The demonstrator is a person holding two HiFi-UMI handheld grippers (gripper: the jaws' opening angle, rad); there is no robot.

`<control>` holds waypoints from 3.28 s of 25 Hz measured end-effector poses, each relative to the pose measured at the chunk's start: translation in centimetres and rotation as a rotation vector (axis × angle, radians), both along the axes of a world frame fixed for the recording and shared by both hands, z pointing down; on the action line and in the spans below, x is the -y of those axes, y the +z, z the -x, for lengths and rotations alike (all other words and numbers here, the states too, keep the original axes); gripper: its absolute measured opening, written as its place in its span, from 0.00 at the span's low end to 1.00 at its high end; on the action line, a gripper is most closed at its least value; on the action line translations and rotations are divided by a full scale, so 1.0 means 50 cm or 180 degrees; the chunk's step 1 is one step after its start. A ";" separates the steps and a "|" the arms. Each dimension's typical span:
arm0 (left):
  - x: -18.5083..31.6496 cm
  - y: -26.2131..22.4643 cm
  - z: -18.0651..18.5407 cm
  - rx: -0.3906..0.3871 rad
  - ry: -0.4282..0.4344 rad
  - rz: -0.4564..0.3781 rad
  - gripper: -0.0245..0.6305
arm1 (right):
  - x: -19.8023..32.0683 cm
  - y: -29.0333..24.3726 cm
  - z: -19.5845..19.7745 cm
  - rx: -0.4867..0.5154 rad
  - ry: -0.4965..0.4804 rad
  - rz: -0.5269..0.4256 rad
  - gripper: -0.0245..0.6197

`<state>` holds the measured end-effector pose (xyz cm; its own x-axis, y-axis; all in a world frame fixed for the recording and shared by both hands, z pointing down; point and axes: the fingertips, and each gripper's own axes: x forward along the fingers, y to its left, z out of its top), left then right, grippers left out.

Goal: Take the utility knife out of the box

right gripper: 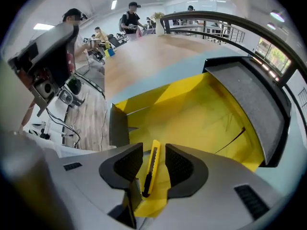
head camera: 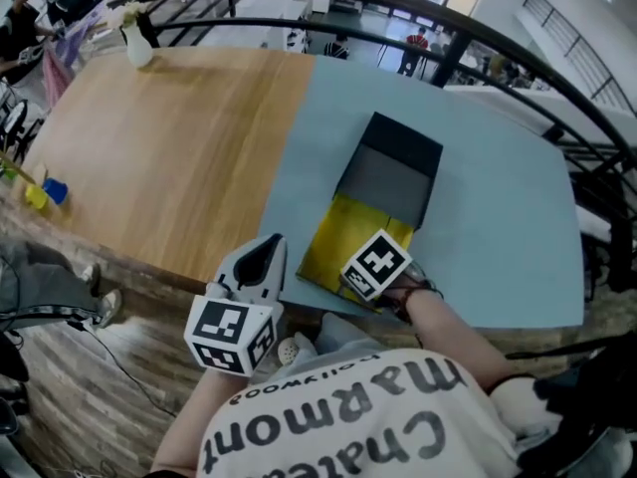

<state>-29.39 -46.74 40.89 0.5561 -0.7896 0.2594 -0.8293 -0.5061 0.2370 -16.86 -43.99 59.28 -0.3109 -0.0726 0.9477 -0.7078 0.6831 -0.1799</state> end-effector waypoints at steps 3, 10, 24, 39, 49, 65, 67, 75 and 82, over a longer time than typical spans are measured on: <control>0.004 -0.006 0.008 0.0004 0.0091 -0.0024 0.04 | -0.001 0.015 -0.006 -0.0157 0.0141 0.0039 0.26; 0.002 -0.004 0.037 0.0007 0.0188 -0.0029 0.04 | -0.007 0.034 -0.006 -0.0334 0.0309 0.0037 0.24; -0.023 -0.016 0.069 0.0063 0.0339 -0.0104 0.04 | 0.005 0.043 -0.016 -0.0341 0.0367 0.0000 0.19; -0.062 0.000 0.053 0.0007 0.0334 -0.0068 0.04 | 0.007 0.039 -0.016 -0.0355 0.0329 -0.0087 0.18; -0.117 -0.002 0.025 0.0017 -0.0062 0.0003 0.04 | -0.001 0.033 -0.025 -0.0453 0.0057 -0.0339 0.17; -0.267 0.016 0.028 0.0094 -0.0905 0.0036 0.04 | 0.015 0.039 -0.021 -0.0218 -0.0055 -0.0266 0.17; -0.279 0.016 0.035 0.0109 -0.0994 0.0027 0.04 | 0.021 0.037 -0.014 -0.0090 0.0007 -0.0280 0.17; -0.332 0.002 -0.001 0.0163 -0.1073 -0.0028 0.04 | 0.030 -0.041 0.020 0.0848 0.0392 -0.0582 0.17; -0.395 -0.015 -0.040 0.0227 -0.1162 -0.0095 0.04 | 0.006 -0.148 0.031 0.1650 0.0241 -0.1200 0.17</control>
